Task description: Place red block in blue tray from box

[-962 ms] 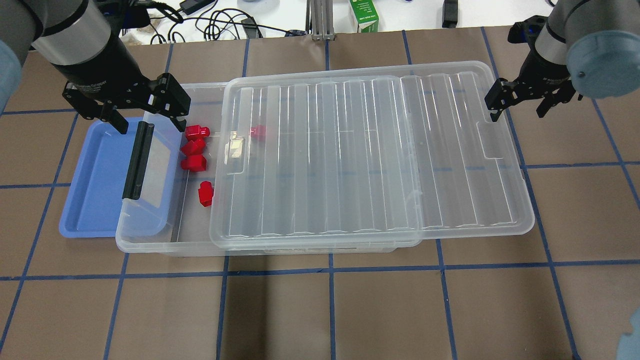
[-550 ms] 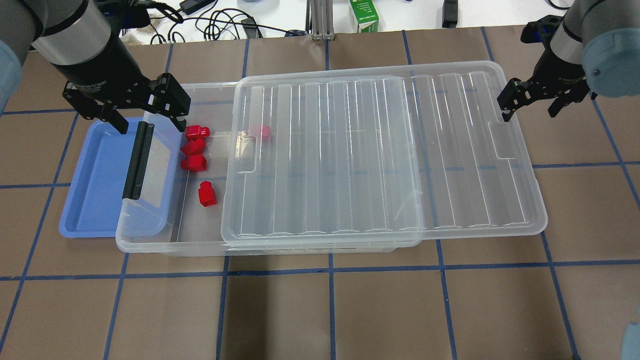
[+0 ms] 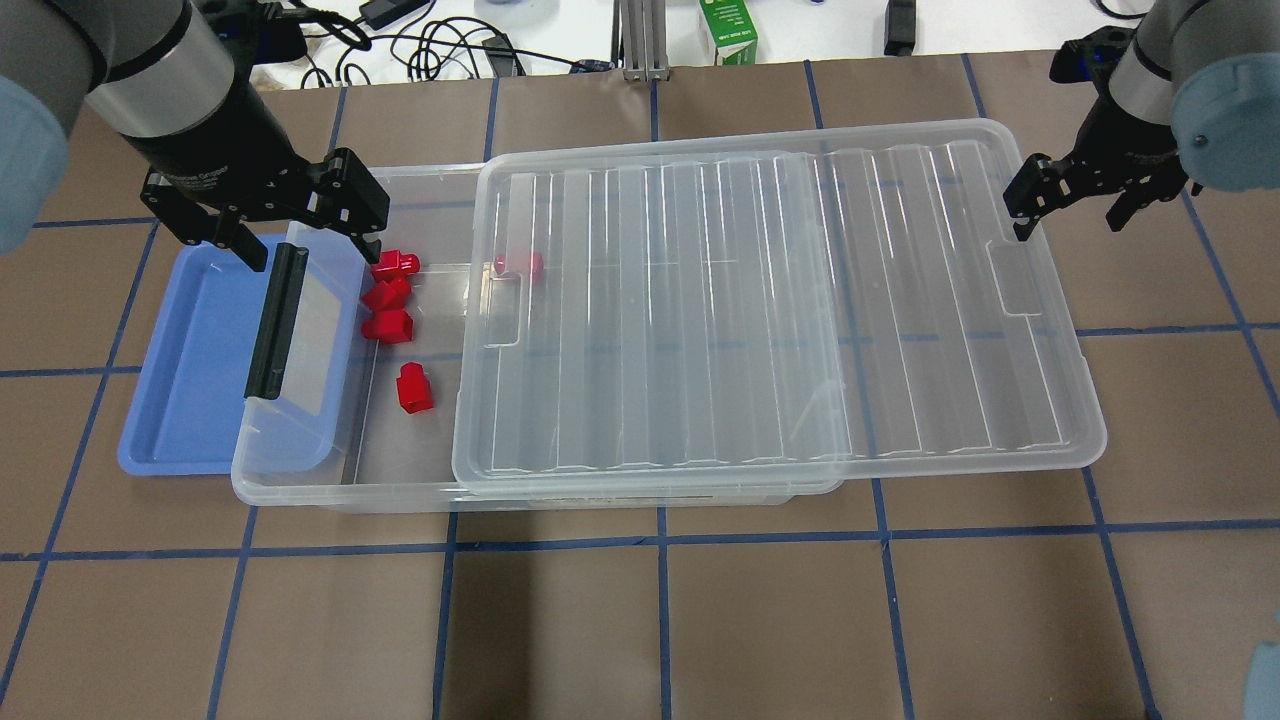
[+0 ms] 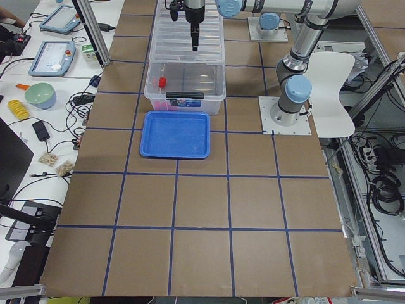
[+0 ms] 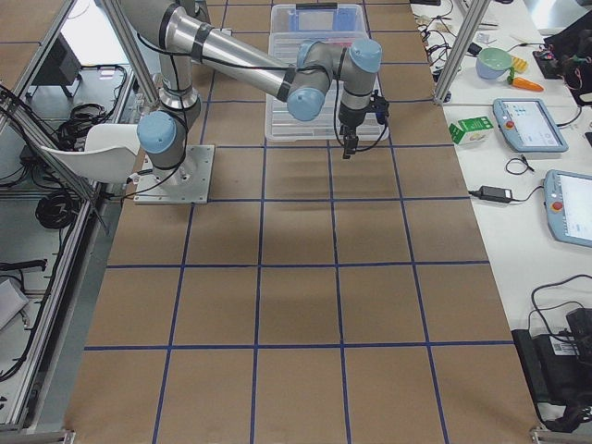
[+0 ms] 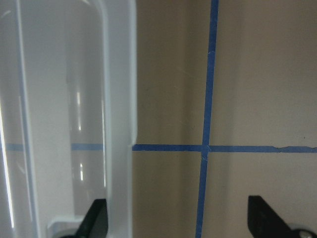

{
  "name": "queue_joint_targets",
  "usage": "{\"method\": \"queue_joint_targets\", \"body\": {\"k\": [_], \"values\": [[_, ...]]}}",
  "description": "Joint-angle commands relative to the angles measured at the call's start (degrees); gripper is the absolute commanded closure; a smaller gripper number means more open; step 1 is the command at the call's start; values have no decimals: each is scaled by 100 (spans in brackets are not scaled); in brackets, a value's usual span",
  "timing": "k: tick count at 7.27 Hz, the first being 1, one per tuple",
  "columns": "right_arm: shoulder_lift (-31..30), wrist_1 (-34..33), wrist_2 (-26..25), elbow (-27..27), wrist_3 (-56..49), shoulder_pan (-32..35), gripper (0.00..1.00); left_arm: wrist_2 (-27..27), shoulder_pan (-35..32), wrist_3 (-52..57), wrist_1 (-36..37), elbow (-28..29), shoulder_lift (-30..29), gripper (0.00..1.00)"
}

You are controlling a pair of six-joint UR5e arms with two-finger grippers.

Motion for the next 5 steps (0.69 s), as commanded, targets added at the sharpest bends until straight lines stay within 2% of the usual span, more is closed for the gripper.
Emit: {"method": "queue_joint_targets", "body": {"k": [1, 3, 4, 5], "values": [[0, 9, 6, -9, 0, 2, 0, -16, 50, -49, 517, -501, -229, 0], [-87, 71, 50, -70, 26, 19, 0, 1, 59, -66, 2367, -1650, -564, 0], [-192, 149, 59, -192, 52, 54, 0, 10, 85, -23, 2706, -1934, -696, 0], [-307, 359, 146, -263, 96, 72, 0, 27, 103, -93, 2762, -1980, -862, 0]]}}
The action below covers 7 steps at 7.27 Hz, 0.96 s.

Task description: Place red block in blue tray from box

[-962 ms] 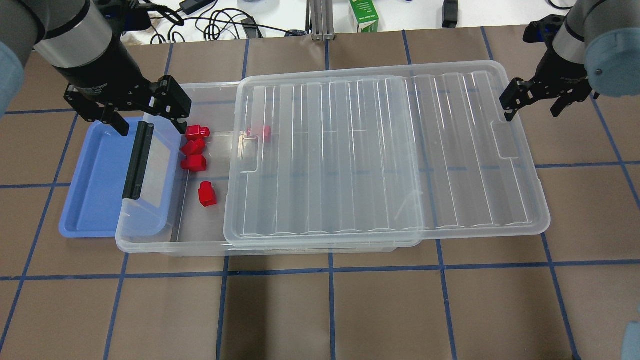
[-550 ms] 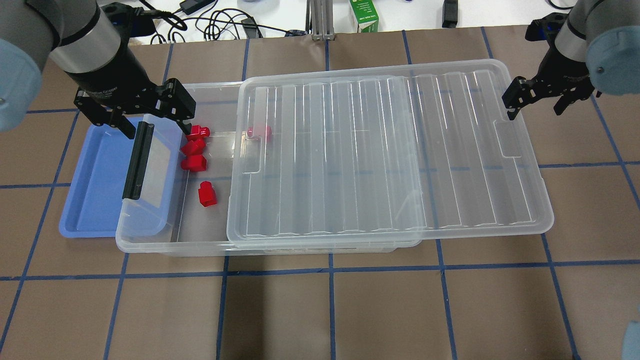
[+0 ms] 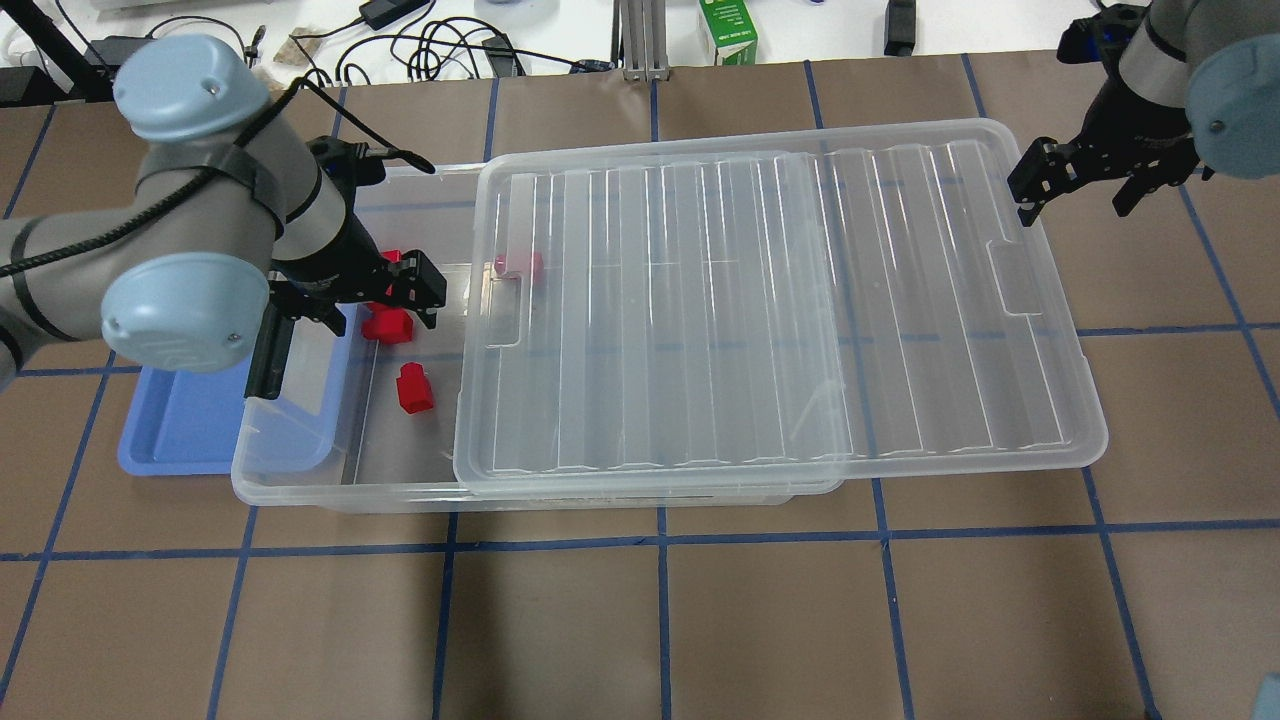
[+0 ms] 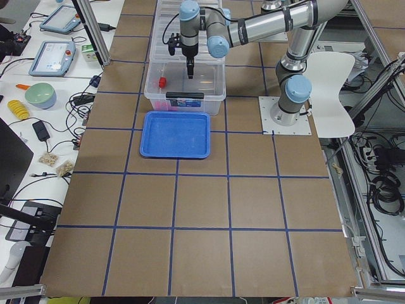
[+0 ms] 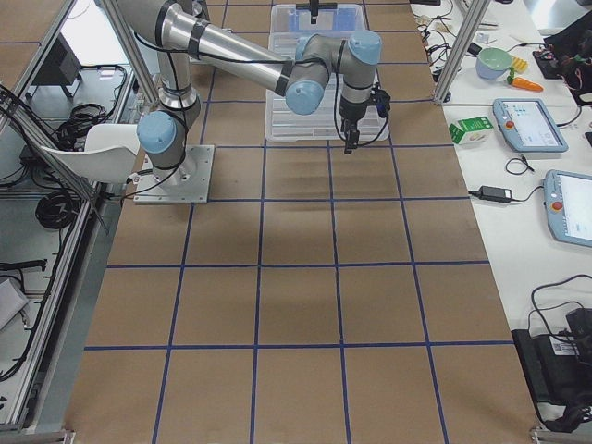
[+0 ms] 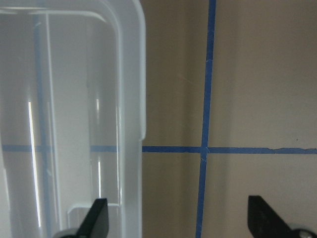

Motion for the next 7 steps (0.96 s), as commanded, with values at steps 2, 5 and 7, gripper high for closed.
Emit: {"method": "queue_joint_targets", "body": {"k": [2, 5, 7], "values": [[-643, 869, 160, -176, 322, 35, 0, 18, 23, -95, 402, -227, -408, 0], [-875, 1162, 64, -150, 1123, 665, 0, 18, 32, -113, 438, -359, -531, 0], [-804, 1119, 63, -159, 1125, 676, 0, 18, 41, -105, 455, -368, -584, 0]]}}
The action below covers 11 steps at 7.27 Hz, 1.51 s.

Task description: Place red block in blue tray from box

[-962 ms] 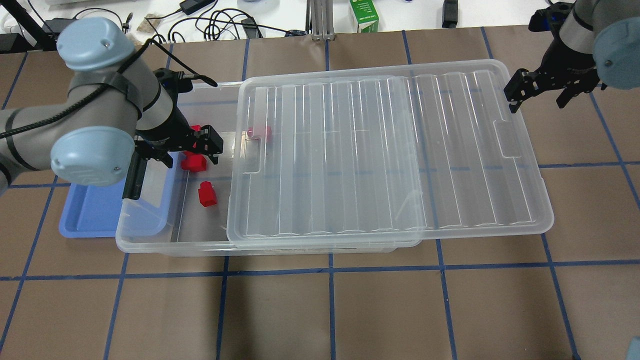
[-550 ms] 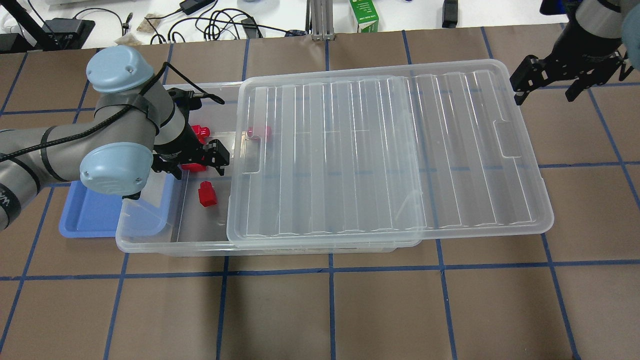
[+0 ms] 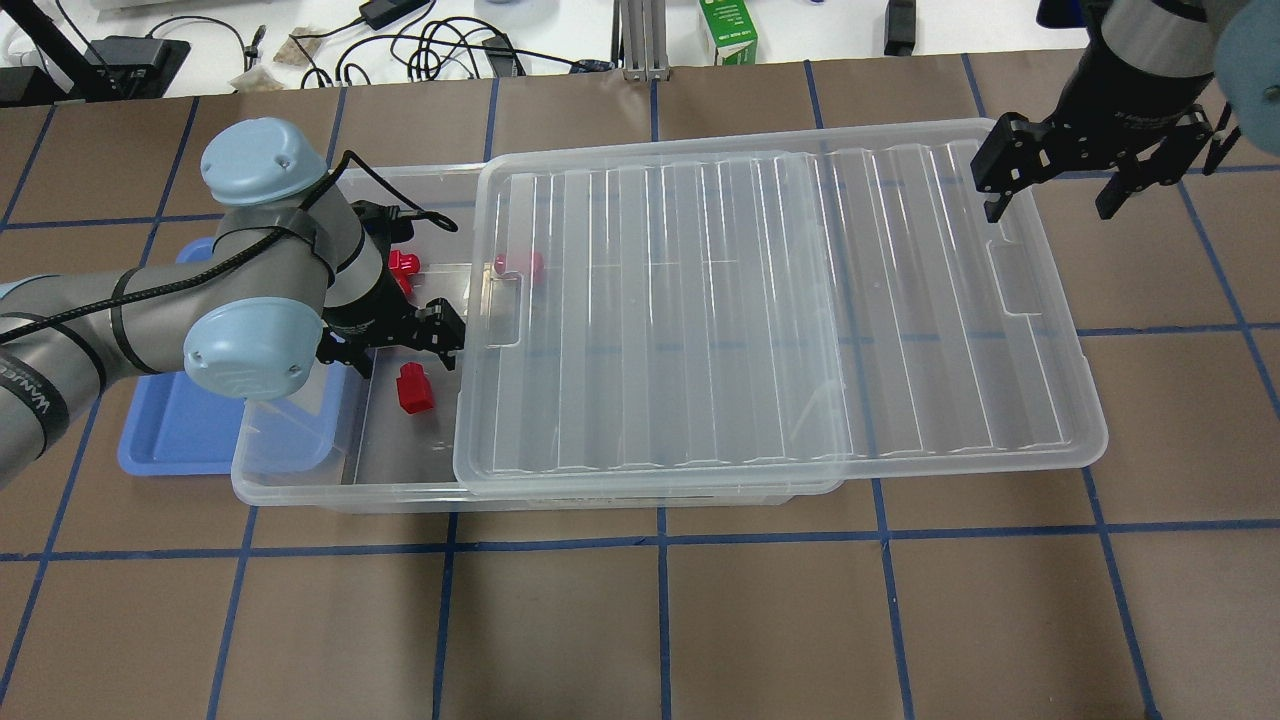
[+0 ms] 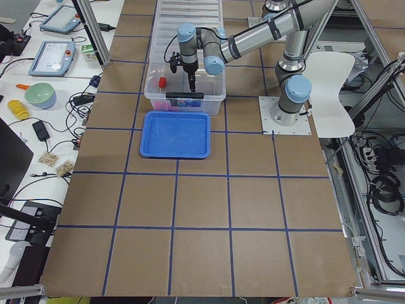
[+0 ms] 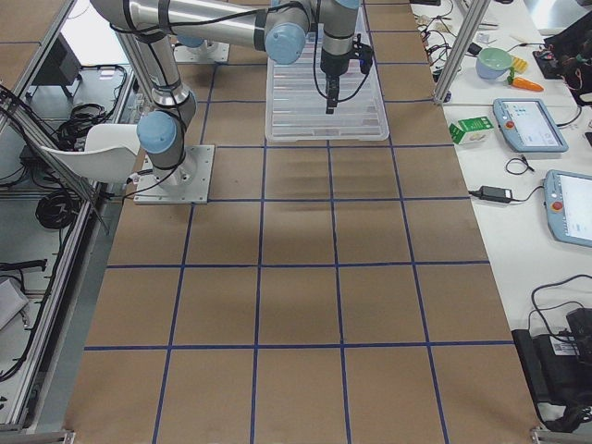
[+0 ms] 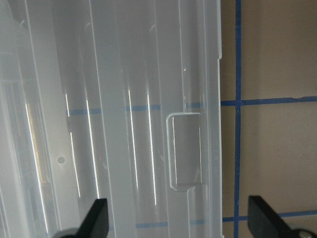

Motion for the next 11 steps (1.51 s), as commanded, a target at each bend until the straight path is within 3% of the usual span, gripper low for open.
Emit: {"method": "queue_joint_targets", "body": {"k": [1, 11], "values": [[24, -30, -2, 6, 39, 40, 0, -3, 103, 2, 20, -9, -54, 0], [16, -39, -2, 50, 320, 366, 0, -38, 227, -534, 1084, -624, -309, 0]]}}
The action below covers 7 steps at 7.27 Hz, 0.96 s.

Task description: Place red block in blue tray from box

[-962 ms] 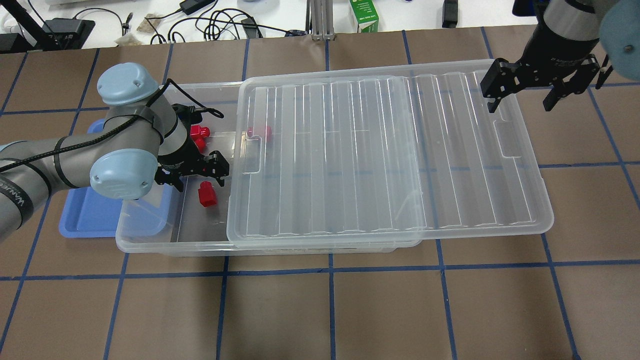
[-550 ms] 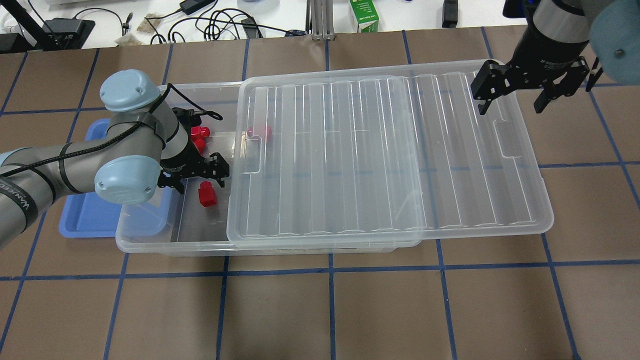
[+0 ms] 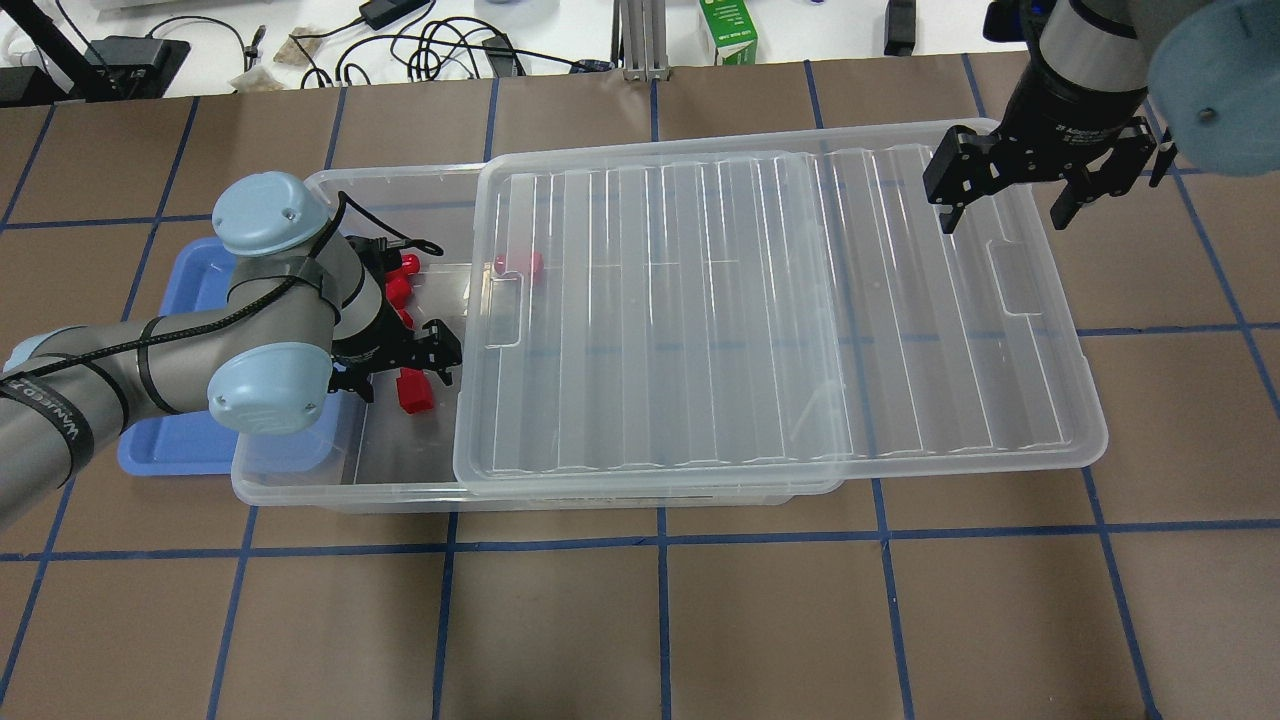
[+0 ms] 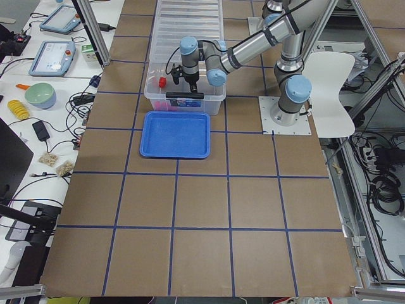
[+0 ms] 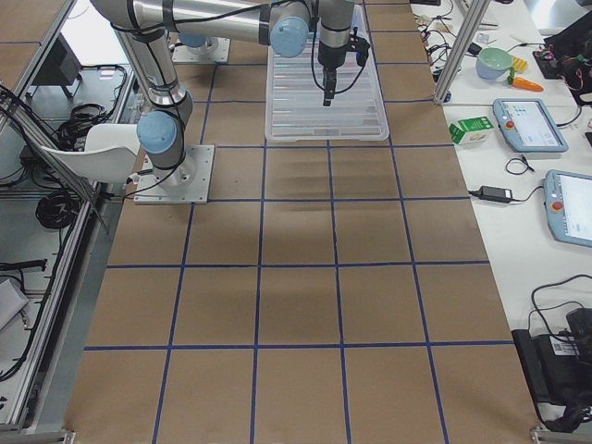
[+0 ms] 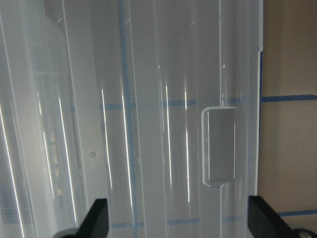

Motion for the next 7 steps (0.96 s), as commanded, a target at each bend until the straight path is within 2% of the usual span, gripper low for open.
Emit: {"method": "queue_joint_targets", "body": {"k": [1, 2, 3, 5, 6, 7], "values": [[1, -27, 3, 3, 0, 3, 0, -14, 13, -18, 92, -82, -73, 0], [1, -27, 4, 3, 0, 3, 0, -23, 13, -27, 100, -82, -117, 0], [1, -27, -5, 3, -8, 3, 0, -23, 13, -27, 109, -73, -152, 6], [1, -27, -5, 3, -17, 3, 0, -23, 13, -27, 144, -82, -196, 25], [10, -36, 3, 3, -17, 3, 0, -14, 13, -27, 144, -73, -196, 42], [10, -36, 4, 3, -17, 3, 0, -14, 22, -18, 144, -73, -196, 74]]}}
